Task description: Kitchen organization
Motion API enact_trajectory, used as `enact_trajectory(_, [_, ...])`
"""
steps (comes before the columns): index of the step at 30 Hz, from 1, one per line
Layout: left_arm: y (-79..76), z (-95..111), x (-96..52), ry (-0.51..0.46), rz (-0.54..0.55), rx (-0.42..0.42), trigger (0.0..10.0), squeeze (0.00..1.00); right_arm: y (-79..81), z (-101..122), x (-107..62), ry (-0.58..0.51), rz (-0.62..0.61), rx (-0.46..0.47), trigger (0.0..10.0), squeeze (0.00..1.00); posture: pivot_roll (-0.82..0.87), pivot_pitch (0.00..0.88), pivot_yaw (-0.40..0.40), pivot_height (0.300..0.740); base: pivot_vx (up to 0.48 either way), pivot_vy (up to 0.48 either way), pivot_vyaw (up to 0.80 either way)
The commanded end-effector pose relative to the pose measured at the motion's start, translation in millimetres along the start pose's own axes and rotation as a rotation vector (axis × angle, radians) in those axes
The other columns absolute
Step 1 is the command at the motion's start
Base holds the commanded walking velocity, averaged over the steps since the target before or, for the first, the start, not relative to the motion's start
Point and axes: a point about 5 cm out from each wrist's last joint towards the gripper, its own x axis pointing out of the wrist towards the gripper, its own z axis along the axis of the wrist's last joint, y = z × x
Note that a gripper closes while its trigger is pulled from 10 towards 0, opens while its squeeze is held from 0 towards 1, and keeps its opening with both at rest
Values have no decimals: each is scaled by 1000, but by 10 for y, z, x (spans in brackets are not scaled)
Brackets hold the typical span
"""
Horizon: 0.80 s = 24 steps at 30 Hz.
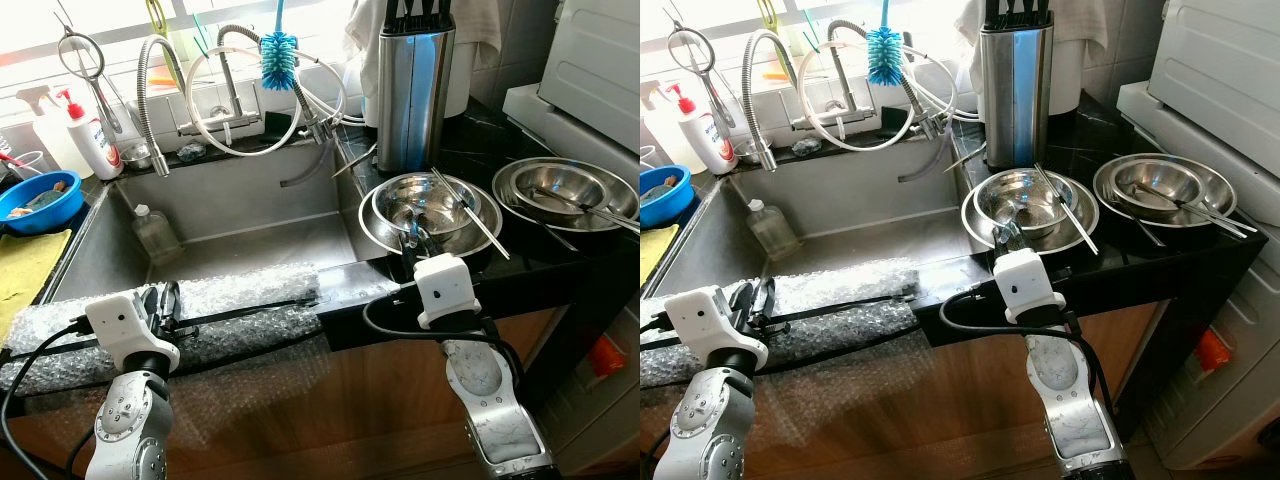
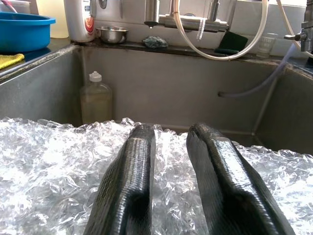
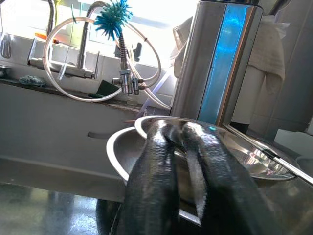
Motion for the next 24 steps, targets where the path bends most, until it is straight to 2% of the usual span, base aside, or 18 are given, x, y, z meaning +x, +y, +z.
enact_trajectory(1, [3,-13,9,14,5,7,10000,0,5,42,41,-21,-5,20,0,0,-95,0,138,740,0,0,0])
enact_trajectory(15, [-9,-10,10,9,5,-4,10000,0,-20,113,77,-52,-12,18,0,0,-94,0,134,740,0,0,0])
enact_trajectory(24, [-21,-9,17,5,1,-13,10000,0,-54,227,130,-109,-35,-28,0,0,-95,0,132,740,0,0,0])
